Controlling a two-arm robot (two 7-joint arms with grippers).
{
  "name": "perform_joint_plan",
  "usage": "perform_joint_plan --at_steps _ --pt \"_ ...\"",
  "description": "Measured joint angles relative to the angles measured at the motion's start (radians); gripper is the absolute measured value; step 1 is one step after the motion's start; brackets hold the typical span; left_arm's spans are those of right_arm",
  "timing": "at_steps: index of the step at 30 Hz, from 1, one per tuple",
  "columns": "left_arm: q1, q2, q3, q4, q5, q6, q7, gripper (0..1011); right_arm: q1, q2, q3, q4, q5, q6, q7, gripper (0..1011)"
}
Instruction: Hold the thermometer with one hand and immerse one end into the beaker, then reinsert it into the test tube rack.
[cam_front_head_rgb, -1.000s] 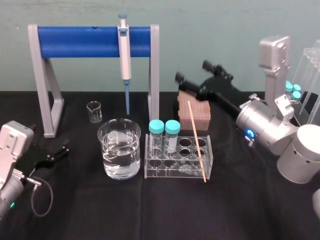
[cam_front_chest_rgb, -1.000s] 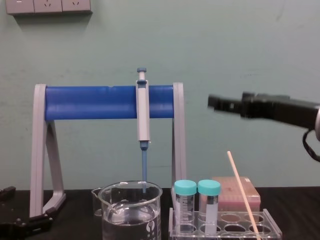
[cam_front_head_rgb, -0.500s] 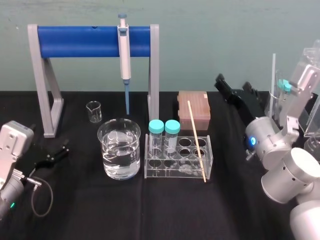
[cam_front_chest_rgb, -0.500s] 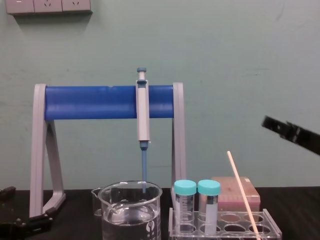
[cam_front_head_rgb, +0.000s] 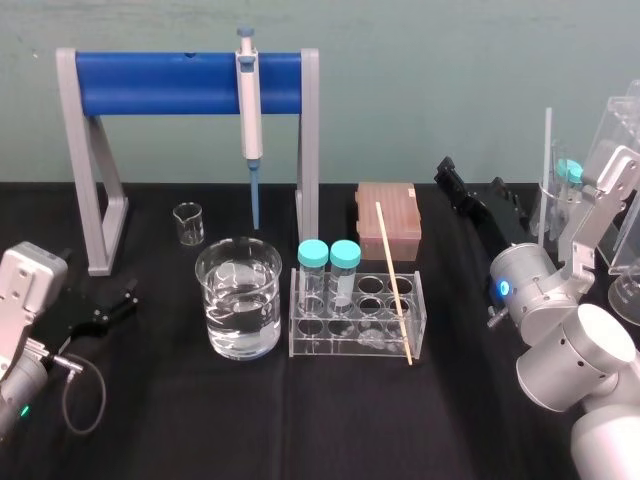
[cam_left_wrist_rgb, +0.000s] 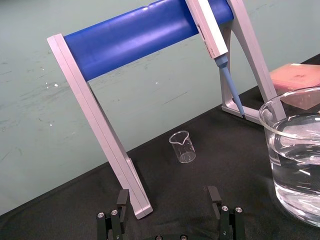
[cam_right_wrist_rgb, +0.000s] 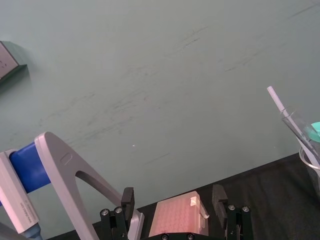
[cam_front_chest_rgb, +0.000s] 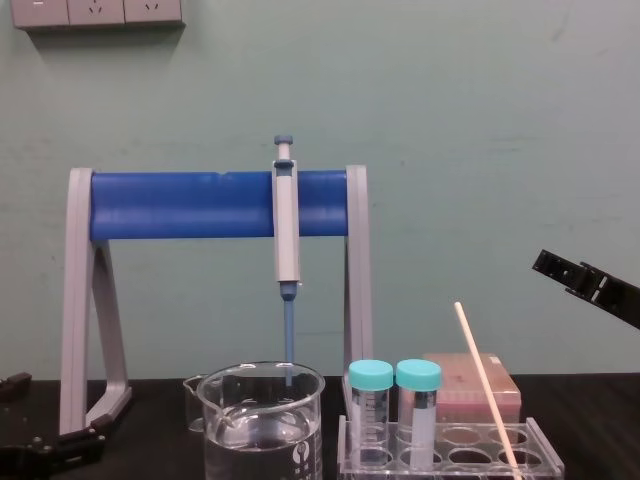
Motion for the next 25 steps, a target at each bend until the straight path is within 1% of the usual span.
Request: perform_joint_plan --at_steps 25 --pt "0.0 0.0 0.0 0.0 0.0 0.0 0.0 1004 -0.002 0.002 -0.003 -0.006 -0.004 0.0 -0.004 1003"
